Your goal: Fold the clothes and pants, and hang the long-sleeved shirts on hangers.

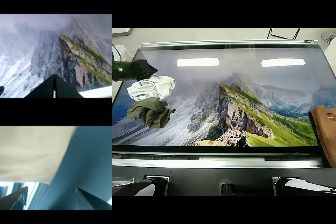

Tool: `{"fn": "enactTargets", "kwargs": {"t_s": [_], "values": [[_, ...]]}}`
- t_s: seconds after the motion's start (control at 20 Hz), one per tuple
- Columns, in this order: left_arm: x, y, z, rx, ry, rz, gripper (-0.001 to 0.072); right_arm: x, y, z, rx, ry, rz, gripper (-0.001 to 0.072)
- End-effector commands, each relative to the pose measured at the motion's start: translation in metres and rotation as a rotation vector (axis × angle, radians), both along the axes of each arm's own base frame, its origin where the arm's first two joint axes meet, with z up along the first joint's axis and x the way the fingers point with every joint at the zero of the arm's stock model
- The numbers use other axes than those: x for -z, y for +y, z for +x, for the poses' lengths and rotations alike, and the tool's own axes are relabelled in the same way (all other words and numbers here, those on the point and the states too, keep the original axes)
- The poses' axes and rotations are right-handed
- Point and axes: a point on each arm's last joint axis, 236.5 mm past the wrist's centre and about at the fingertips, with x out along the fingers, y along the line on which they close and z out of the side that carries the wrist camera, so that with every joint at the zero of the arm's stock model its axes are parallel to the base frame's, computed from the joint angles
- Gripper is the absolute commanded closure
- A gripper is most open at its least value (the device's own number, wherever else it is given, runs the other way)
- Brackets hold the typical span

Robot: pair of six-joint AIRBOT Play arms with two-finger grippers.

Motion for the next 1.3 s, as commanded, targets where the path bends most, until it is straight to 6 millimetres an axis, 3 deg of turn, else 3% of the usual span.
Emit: {"fn": "enactTargets", "kwargs": {"t_s": [0.0,0.1,0.2,0.25,0.3,0.35,0.4,0.45,0.5,0.55,0.6,0.65,0.75,0.9,1.25], "values": [[-0.003,0.000,0.002,-0.005,-0.012,-0.008,0.0680,0.000,-0.002,0.027,-0.041,-0.148,0.012,0.0022],[-0.023,-0.015,0.007,0.000,-0.060,-0.104,0.0681,-0.036,-0.019,0.092,-0.117,-0.425,-0.075,0.0023],[-0.055,-0.026,0.022,0.018,-0.223,-0.059,0.0682,-0.105,-0.033,0.169,-0.204,-0.718,-0.251,0.0026],[-0.057,-0.022,0.032,0.001,-0.284,0.053,0.0683,-0.140,-0.026,0.207,-0.274,-0.833,-0.336,0.0026],[-0.047,-0.010,0.042,-0.066,-0.283,0.146,0.0683,-0.164,-0.008,0.238,-0.353,-0.908,-0.385,0.0026],[-0.025,0.005,0.051,-0.152,-0.225,0.225,0.0682,-0.176,0.023,0.264,-0.430,-0.951,-0.385,0.0026],[0.007,0.019,0.053,-0.204,-0.127,0.308,0.0681,-0.171,0.067,0.286,-0.483,-0.955,-0.309,0.0020],[0.043,0.026,0.049,-0.214,-0.002,0.360,0.0671,-0.152,0.113,0.299,-0.536,-0.916,-0.201,0.0017],[0.082,0.028,0.037,-0.200,0.153,0.388,0.0536,-0.129,0.153,0.303,-0.597,-0.856,-0.092,0.0018],[0.126,0.026,0.012,-0.169,0.358,0.402,0.0245,-0.104,0.190,0.300,-0.648,-0.786,0.013,0.0020],[0.163,0.024,-0.021,-0.111,0.564,0.431,0.0004,-0.079,0.224,0.291,-0.704,-0.709,0.106,0.0022],[0.185,0.021,-0.045,-0.061,0.680,0.446,0.0002,-0.061,0.248,0.281,-0.753,-0.646,0.166,0.0026],[0.195,0.009,-0.050,-0.060,0.624,0.403,0.0002,-0.037,0.273,0.263,-0.847,-0.544,0.200,0.0030],[0.183,-0.003,-0.044,-0.064,0.467,0.362,0.0002,-0.029,0.278,0.255,-0.896,-0.471,0.160,0.0025],[0.184,-0.003,-0.043,-0.052,0.464,0.370,0.0001,-0.028,0.278,0.251,-0.901,-0.454,0.165,0.0025]]}}
